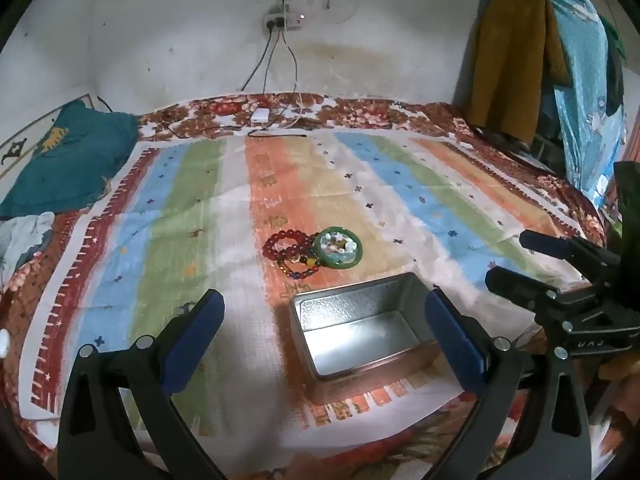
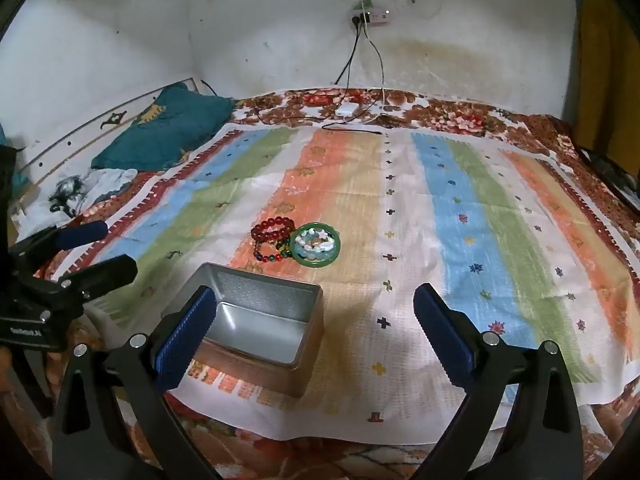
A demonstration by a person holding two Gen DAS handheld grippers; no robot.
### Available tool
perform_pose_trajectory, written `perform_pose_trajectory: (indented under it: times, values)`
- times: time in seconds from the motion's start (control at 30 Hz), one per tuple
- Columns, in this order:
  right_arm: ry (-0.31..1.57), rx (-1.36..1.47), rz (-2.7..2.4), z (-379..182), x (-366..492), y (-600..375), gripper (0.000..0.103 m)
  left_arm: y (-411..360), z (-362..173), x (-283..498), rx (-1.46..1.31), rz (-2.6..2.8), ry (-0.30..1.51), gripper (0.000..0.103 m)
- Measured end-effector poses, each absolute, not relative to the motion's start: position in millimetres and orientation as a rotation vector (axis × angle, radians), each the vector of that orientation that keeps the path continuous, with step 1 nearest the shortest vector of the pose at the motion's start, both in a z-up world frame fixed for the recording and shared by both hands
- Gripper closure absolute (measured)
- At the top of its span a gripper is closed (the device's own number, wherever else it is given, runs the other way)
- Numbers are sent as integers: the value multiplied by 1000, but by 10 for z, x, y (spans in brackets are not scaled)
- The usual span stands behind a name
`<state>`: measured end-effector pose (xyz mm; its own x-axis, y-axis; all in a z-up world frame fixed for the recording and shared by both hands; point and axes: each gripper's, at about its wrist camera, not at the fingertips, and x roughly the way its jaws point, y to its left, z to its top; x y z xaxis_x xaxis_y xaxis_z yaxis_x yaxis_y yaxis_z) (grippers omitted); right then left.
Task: Organize jewelry
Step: 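Move both tools toward the bracelet pile beside the silver tin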
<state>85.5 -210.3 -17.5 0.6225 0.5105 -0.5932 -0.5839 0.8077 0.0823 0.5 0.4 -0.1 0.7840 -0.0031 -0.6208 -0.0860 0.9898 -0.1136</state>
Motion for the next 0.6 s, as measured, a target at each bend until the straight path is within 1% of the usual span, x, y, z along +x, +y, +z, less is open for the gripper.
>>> perform_pose_trajectory:
  times: [0.07, 0.17, 0.6]
  values:
    - [671, -116, 628, -180, 893, -2144, 4, 24, 2, 16, -138, 51, 678, 5]
    - [659, -110, 628, -161, 869, -2129, 4, -3, 1, 69, -117, 56, 694, 5]
    - [661, -130, 611, -179, 889, -2120, 4, -23, -77, -51, -111, 39, 656, 5]
